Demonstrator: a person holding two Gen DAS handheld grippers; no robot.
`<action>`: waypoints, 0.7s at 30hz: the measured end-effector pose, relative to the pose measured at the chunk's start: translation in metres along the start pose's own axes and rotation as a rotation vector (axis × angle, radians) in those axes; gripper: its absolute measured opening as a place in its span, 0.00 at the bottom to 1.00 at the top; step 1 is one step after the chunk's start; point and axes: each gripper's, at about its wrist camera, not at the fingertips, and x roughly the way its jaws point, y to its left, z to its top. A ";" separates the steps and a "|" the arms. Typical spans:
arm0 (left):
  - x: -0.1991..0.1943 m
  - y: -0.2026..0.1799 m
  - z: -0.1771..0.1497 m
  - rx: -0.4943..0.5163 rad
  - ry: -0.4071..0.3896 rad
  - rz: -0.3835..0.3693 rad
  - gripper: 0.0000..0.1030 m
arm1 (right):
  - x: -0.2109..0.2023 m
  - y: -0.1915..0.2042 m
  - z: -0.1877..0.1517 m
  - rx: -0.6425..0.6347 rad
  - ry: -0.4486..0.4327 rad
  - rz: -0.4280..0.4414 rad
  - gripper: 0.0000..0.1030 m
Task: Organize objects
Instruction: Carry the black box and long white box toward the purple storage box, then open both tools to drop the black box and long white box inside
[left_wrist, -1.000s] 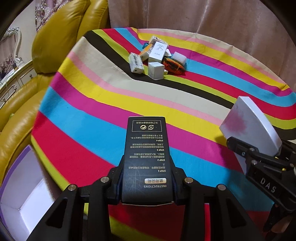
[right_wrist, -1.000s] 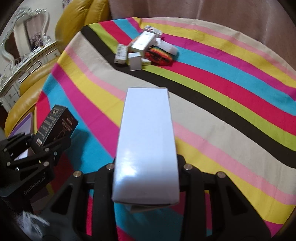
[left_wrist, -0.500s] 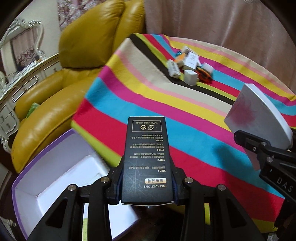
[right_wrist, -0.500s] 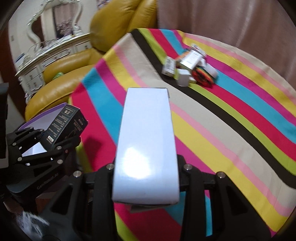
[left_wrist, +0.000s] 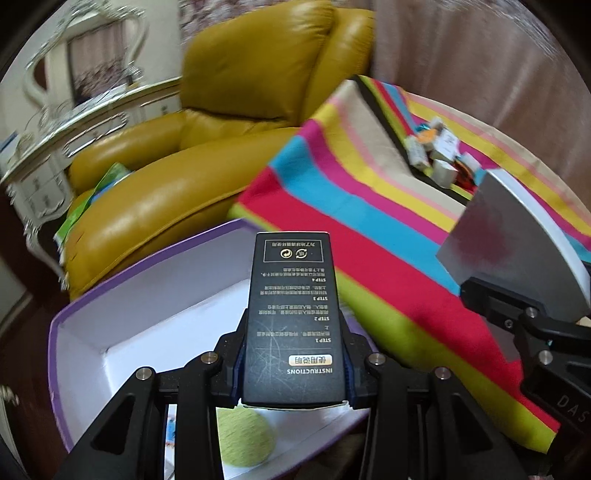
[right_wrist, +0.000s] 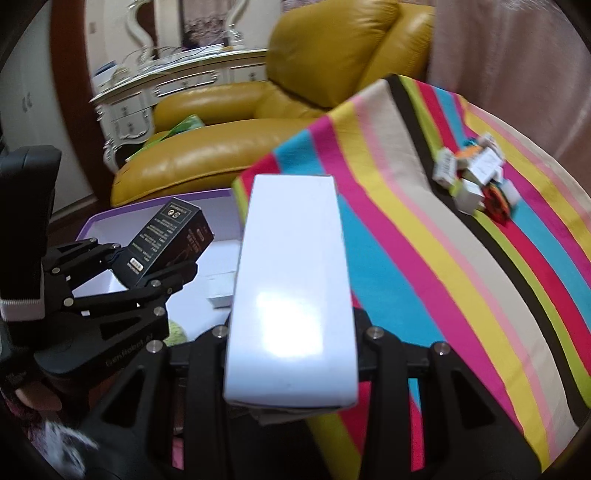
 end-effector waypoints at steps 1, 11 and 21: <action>-0.001 0.011 -0.003 -0.024 0.003 0.010 0.39 | 0.002 0.006 0.001 -0.013 0.003 0.002 0.37; -0.002 0.092 -0.031 -0.179 0.032 0.113 0.39 | 0.028 0.083 0.018 -0.210 0.032 0.024 0.38; 0.005 0.129 -0.046 -0.252 0.065 0.164 0.39 | 0.041 0.130 0.022 -0.323 0.047 0.049 0.38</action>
